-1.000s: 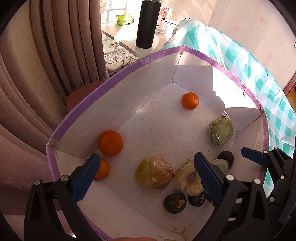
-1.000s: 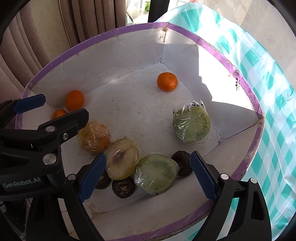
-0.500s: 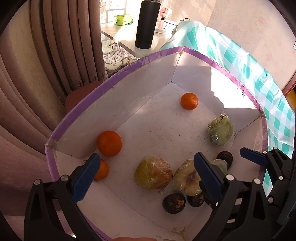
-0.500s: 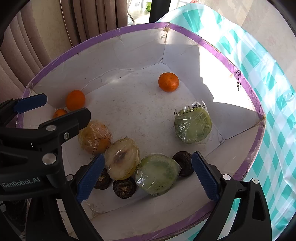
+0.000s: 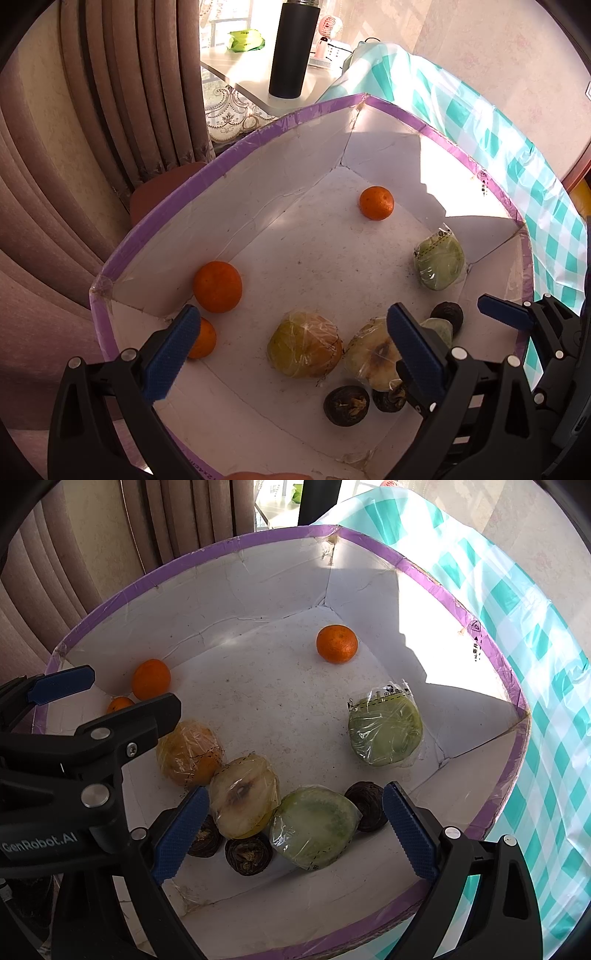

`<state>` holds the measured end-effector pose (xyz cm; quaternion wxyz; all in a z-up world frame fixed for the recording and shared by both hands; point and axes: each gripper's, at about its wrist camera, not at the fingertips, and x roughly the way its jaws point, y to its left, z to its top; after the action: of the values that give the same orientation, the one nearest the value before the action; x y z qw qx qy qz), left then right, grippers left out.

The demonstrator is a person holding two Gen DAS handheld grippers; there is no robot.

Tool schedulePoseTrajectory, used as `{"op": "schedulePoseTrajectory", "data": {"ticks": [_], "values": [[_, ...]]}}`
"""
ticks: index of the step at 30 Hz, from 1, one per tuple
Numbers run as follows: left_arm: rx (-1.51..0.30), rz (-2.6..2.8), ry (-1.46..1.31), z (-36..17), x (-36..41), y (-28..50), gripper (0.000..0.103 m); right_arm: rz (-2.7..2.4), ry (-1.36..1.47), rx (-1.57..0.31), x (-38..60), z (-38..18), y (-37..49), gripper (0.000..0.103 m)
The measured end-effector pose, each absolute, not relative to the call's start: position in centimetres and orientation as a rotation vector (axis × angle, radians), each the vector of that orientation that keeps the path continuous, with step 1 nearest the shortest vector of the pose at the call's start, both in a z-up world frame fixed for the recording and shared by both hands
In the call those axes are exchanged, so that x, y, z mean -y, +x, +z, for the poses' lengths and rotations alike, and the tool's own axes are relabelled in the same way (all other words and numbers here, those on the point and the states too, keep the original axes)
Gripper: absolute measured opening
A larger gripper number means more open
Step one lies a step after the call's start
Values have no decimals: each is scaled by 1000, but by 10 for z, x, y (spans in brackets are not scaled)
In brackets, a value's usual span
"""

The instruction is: Organize fruits

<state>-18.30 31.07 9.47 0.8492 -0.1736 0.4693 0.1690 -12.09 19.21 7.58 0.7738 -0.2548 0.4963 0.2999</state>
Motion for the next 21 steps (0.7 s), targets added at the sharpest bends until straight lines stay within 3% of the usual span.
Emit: {"op": "schedulePoseTrajectory", "data": {"ticks": [21], "values": [[-1010,369,-350,96,-311,-178,101,652,-556,-1069,-193,78,-120,92]]}}
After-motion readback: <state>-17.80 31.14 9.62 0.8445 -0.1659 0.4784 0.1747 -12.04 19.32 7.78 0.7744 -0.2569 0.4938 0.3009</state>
